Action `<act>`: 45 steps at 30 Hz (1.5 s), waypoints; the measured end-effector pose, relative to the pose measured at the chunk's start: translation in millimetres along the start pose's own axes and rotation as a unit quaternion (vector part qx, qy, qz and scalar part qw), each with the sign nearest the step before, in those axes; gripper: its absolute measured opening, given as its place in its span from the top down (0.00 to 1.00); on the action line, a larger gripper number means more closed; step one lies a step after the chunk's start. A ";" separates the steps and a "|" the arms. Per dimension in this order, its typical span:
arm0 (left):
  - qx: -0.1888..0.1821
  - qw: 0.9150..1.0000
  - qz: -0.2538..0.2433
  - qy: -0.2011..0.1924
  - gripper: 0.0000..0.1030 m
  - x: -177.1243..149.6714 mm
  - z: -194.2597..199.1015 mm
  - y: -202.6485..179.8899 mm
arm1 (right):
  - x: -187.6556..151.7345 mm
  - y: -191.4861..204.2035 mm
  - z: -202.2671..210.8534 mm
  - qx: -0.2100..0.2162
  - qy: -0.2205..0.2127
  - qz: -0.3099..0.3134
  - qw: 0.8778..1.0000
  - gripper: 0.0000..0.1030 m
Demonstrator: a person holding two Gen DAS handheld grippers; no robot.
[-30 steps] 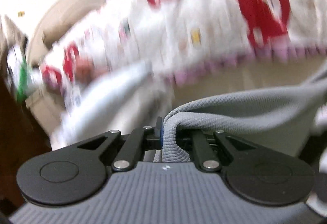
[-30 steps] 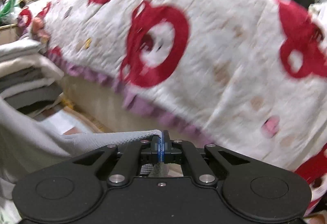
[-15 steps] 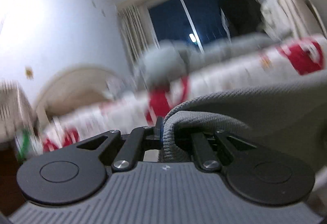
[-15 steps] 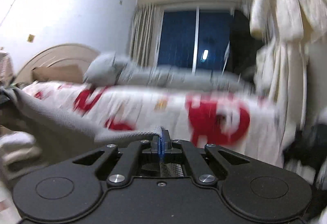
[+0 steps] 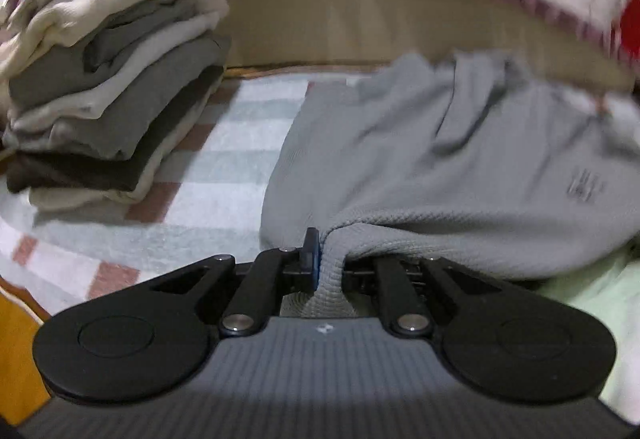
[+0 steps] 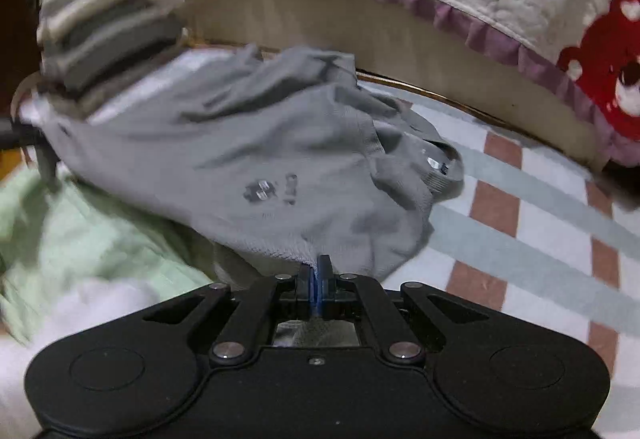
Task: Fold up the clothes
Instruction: 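Lower the shirt onto the mat and open both grippers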
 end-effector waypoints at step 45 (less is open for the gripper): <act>-0.058 0.992 0.111 0.008 0.56 60.6 -67.6 96.1 | 150.2 -7.0 -169.0 0.025 0.025 -0.111 0.993 0.57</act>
Point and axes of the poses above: each gripper's, at about its wrist camera, not at the fingertips, and z roughly against the way its jaws point, y to its left, x to its top, the point moved 7 cm from there along -z, roughly the way its jaws point, and after that the axes turned 14 degrees about -x, right-handed, at the moved point
